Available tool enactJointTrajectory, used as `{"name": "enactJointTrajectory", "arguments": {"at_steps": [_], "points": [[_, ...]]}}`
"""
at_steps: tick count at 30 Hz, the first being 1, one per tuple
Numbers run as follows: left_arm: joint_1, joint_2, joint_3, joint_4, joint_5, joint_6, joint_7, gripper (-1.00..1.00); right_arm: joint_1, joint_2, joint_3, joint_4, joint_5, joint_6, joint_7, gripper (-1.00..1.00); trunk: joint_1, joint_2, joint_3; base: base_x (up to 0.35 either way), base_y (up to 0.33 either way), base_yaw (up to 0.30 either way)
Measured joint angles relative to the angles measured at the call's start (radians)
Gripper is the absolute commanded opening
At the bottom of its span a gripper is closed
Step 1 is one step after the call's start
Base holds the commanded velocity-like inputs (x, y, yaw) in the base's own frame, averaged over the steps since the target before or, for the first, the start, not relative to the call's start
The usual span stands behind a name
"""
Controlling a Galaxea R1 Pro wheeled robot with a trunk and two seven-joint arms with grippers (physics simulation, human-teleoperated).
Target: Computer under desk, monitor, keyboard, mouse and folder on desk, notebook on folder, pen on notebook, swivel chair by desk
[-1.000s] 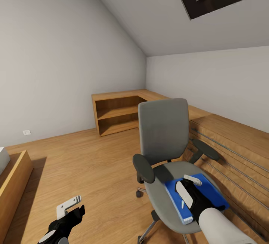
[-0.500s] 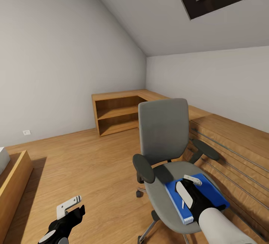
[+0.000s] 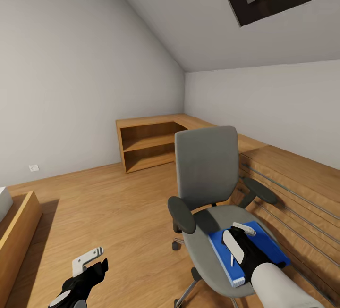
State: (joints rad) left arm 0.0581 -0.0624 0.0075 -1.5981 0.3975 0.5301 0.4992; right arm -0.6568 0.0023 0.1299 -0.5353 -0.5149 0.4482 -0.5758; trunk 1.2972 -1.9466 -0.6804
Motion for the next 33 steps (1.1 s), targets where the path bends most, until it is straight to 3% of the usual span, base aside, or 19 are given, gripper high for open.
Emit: {"name": "enactJointTrajectory", "arguments": {"at_steps": [8, 23, 30, 33], "points": [[0.0, 0.001, -0.002, 0.0, 0.0, 0.0, -0.001, 1.0, 0.001, -0.001, -0.001, -0.01, 0.0, 0.0, 0.0, -1.0, -0.031, 0.056, 0.025, 0.0, 0.0, 0.0], [0.0, 0.0, -0.002, 0.0, 0.0, 0.0, 0.0, 1.0, 0.003, -0.007, 0.0, -0.162, -0.001, 0.032, -0.01, -1.0, -0.088, 0.161, 0.072, -0.059, 0.0, 0.0], [0.0, 0.0, -0.005, 0.003, -0.001, 0.0, 0.0, 1.0, 0.026, -0.009, -0.023, -0.343, 0.002, 0.128, -0.01, -1.0, -0.114, 0.21, 0.094, -0.298, -0.024, 0.0], [0.0, -0.001, -0.021, 0.005, -0.002, 0.002, -0.002, 1.0, 0.079, -0.009, -0.081, -0.484, 0.004, 0.195, -0.011, -1.0, -0.126, 0.231, 0.103, -0.329, -0.102, 0.0]]}}
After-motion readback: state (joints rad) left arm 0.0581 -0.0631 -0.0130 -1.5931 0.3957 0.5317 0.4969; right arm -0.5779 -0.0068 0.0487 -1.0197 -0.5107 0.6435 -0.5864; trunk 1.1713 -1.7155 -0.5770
